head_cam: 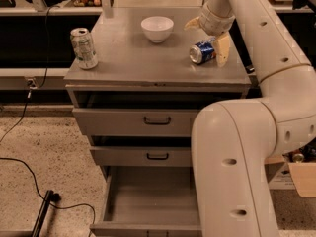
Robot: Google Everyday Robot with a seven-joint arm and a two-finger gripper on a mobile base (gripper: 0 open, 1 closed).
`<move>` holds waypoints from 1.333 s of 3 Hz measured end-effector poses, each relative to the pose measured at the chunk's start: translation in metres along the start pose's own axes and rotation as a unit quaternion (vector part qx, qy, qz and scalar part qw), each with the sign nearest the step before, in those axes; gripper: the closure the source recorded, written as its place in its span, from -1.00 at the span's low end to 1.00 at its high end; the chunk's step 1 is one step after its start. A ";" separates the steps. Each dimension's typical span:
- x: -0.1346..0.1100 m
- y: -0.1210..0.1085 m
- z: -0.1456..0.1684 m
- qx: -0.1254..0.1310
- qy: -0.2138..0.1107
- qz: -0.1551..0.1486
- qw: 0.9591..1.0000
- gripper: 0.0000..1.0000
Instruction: Place pepsi can into bottom drawer
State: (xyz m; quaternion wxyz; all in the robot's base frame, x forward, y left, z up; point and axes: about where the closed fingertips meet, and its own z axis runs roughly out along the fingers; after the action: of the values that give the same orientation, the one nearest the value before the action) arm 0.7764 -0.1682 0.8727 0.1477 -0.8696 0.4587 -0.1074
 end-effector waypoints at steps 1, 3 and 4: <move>0.006 0.000 0.021 -0.014 0.007 0.010 1.000 -0.88; 0.012 0.006 0.037 -0.025 0.011 0.023 0.999 -0.13; 0.013 0.011 0.039 -0.026 0.003 0.036 0.999 0.33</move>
Offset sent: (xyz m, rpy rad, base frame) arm 0.0400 -0.0337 -0.0129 -0.0604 0.1272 -0.0719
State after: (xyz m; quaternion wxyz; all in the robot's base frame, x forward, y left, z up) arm 0.7877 -0.1789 0.8331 0.1270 -0.8561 0.4924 -0.0925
